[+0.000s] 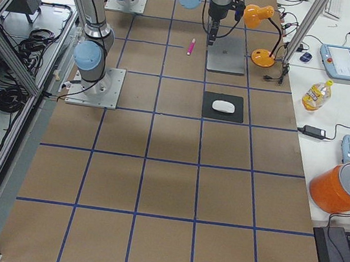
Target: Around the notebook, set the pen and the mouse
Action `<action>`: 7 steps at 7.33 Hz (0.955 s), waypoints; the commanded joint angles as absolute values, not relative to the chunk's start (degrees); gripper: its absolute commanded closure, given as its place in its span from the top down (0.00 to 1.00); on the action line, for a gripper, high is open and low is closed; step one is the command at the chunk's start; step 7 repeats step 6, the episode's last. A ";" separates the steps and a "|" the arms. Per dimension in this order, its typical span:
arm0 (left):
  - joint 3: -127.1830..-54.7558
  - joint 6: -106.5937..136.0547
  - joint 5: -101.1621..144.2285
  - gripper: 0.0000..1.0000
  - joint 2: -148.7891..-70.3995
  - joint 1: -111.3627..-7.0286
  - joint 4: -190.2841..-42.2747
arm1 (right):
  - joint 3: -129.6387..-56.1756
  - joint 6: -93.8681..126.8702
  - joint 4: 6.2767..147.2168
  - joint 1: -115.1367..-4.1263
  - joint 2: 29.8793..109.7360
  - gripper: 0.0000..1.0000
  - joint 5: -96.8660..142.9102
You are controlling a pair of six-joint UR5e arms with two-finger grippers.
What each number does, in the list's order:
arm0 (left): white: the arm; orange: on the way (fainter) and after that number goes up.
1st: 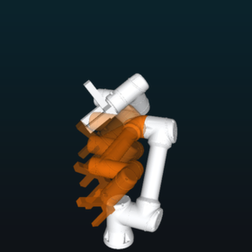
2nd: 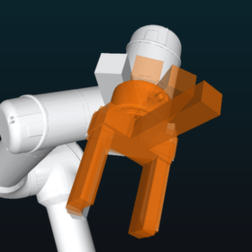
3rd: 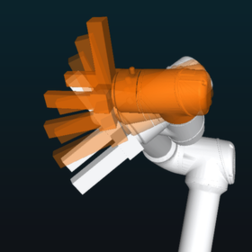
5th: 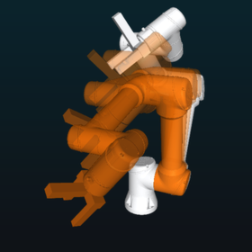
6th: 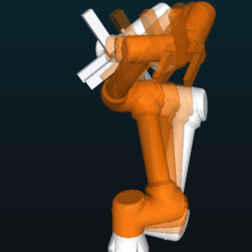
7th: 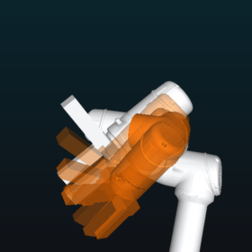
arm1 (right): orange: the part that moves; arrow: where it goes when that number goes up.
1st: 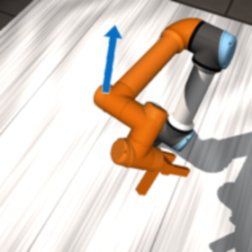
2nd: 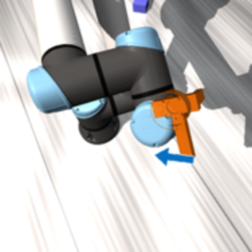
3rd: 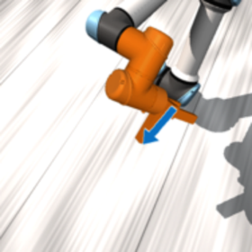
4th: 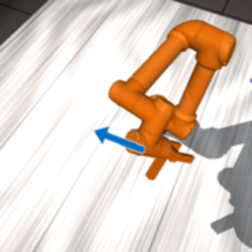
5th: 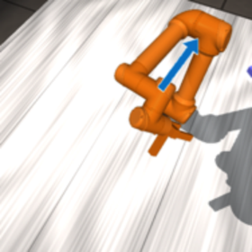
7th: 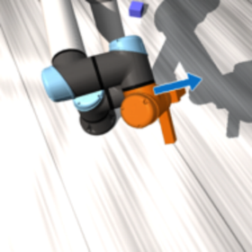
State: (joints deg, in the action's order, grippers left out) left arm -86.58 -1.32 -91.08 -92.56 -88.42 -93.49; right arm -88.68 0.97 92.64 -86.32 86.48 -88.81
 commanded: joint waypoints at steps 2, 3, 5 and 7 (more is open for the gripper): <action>-86.57 -1.41 -91.05 1.00 -92.64 -88.42 -93.08 | -88.68 0.97 92.55 -86.31 86.48 1.00 -88.86; -86.57 -1.49 -90.97 1.00 -92.55 -88.42 -93.08 | -88.68 0.97 92.55 -86.31 86.48 1.00 -88.86; -86.48 -7.00 -90.97 1.00 -92.64 -88.33 -90.46 | -88.68 0.97 92.55 -86.31 86.48 1.00 -88.86; -86.57 -7.03 -90.62 1.00 -92.90 -88.33 -90.44 | -88.68 0.97 92.55 -86.31 86.48 1.00 -88.77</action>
